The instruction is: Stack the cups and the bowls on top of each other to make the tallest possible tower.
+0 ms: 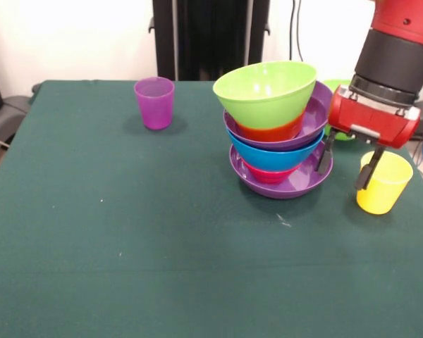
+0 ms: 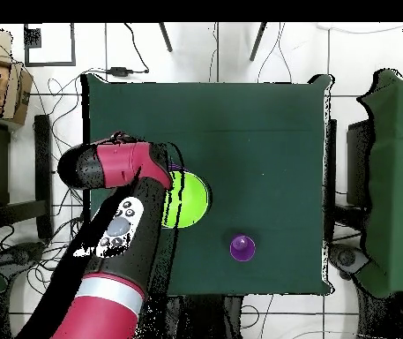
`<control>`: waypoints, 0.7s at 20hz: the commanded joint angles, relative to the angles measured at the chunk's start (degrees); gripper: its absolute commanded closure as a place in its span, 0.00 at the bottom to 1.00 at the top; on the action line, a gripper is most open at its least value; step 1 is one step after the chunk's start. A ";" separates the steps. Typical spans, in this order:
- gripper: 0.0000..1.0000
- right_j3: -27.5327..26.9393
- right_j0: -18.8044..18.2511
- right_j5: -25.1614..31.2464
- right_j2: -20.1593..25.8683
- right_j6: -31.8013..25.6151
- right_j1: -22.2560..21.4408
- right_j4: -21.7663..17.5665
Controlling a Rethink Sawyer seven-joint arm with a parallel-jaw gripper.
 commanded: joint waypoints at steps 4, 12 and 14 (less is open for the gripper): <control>0.00 2.76 0.28 -0.80 2.63 10.98 1.43 2.44; 0.00 2.40 1.53 -1.00 1.50 11.96 2.47 3.97; 0.00 2.55 1.77 -0.30 1.19 11.80 1.95 4.48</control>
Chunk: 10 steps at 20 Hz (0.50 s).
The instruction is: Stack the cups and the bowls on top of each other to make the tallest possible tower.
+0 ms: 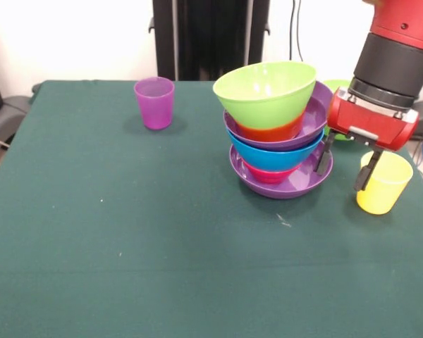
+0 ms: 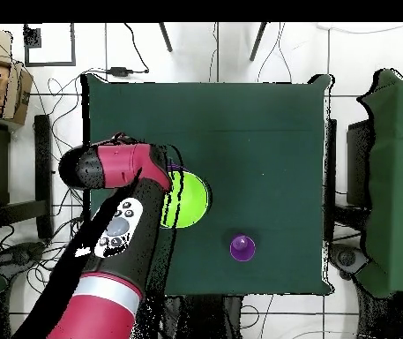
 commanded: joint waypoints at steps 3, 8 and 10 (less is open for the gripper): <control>0.00 2.76 1.29 0.44 2.03 11.71 0.71 2.84; 0.00 2.73 2.21 0.50 1.52 12.12 1.22 3.98; 0.00 2.79 2.69 0.50 1.27 12.32 1.33 4.55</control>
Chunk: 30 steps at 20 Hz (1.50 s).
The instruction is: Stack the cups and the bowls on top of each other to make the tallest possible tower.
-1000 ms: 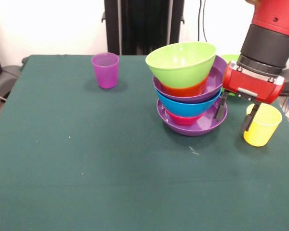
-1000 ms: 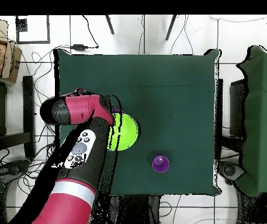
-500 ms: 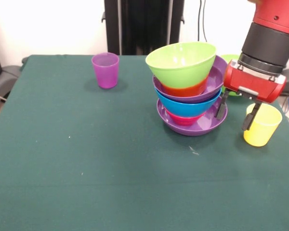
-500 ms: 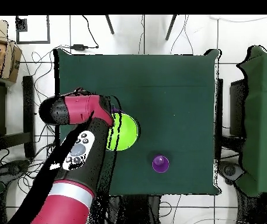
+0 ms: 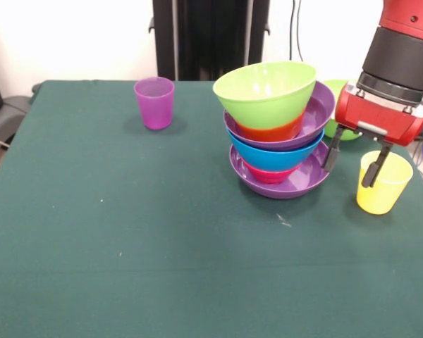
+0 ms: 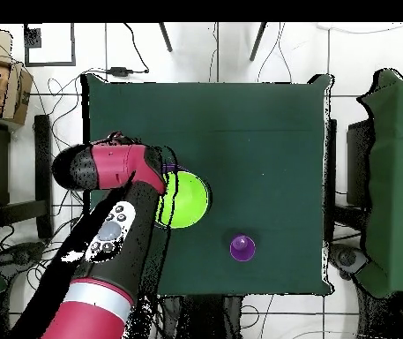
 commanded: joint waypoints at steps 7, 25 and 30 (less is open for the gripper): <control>0.00 3.57 2.68 -1.47 2.18 13.39 2.63 4.10; 0.00 12.94 4.44 -7.05 3.86 12.50 -0.85 7.25; 0.00 13.17 5.11 -7.03 3.12 12.18 -0.68 7.89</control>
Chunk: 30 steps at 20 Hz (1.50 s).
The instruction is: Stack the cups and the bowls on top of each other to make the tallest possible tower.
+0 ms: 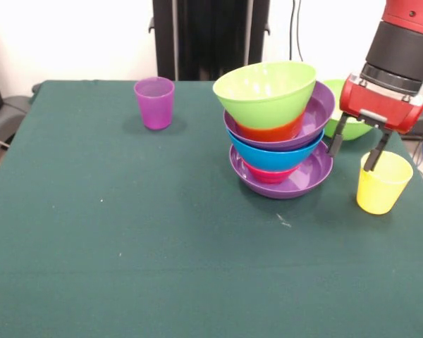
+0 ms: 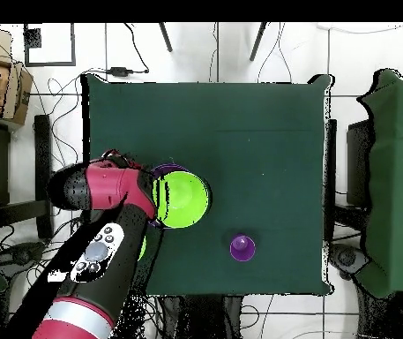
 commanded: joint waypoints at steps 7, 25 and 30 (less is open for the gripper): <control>0.00 4.82 1.66 -3.67 4.42 12.38 1.40 3.22; 0.00 4.58 3.84 -0.33 2.68 12.33 0.63 5.96; 0.00 5.39 4.31 -3.32 3.20 13.32 2.18 6.98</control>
